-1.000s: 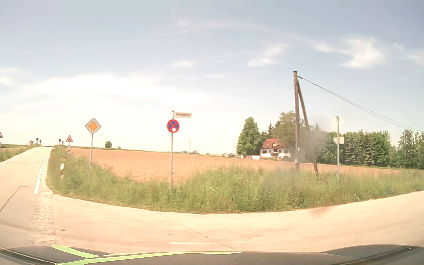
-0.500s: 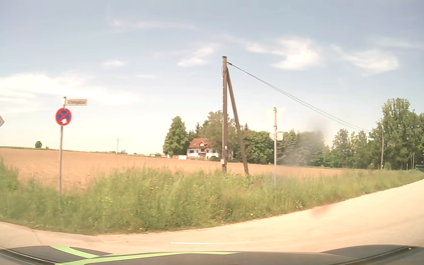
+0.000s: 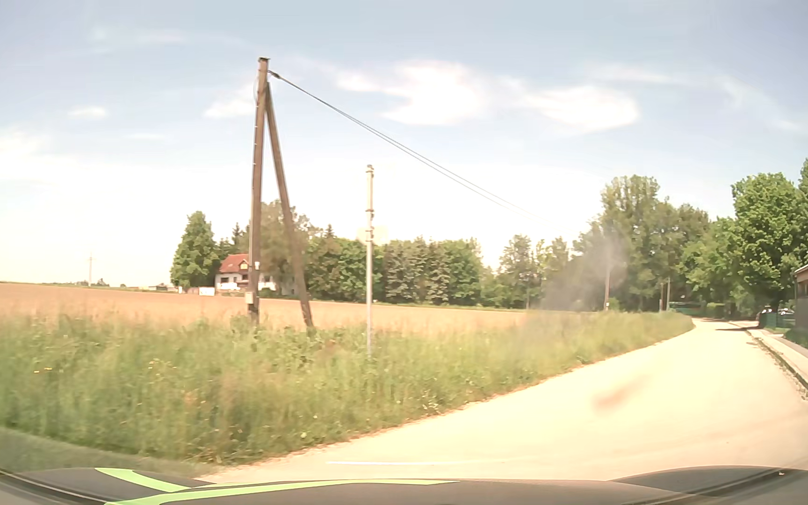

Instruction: Follow the waypoints while adhering to traffic rules and regulations

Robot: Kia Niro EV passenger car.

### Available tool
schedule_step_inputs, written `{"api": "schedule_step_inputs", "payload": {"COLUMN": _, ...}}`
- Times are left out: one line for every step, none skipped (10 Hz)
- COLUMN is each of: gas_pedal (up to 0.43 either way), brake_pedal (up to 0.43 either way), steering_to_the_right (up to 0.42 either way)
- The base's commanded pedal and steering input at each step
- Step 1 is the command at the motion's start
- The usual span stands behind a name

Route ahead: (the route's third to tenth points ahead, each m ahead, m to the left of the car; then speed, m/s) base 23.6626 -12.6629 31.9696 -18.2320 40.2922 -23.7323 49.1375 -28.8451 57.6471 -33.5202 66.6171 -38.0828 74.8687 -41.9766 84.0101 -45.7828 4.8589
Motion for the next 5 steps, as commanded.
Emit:
{"api": "schedule_step_inputs", "payload": {"gas_pedal": 0.209, "brake_pedal": 0.0, "steering_to_the_right": 0.46}}
{"api": "schedule_step_inputs", "payload": {"gas_pedal": 0.209, "brake_pedal": 0.0, "steering_to_the_right": 0.45}}
{"api": "schedule_step_inputs", "payload": {"gas_pedal": 0.22, "brake_pedal": 0.0, "steering_to_the_right": 0.439}}
{"api": "schedule_step_inputs", "payload": {"gas_pedal": 0.228, "brake_pedal": 0.0, "steering_to_the_right": 0.426}}
{"api": "schedule_step_inputs", "payload": {"gas_pedal": 0.26, "brake_pedal": 0.0, "steering_to_the_right": 0.402}}
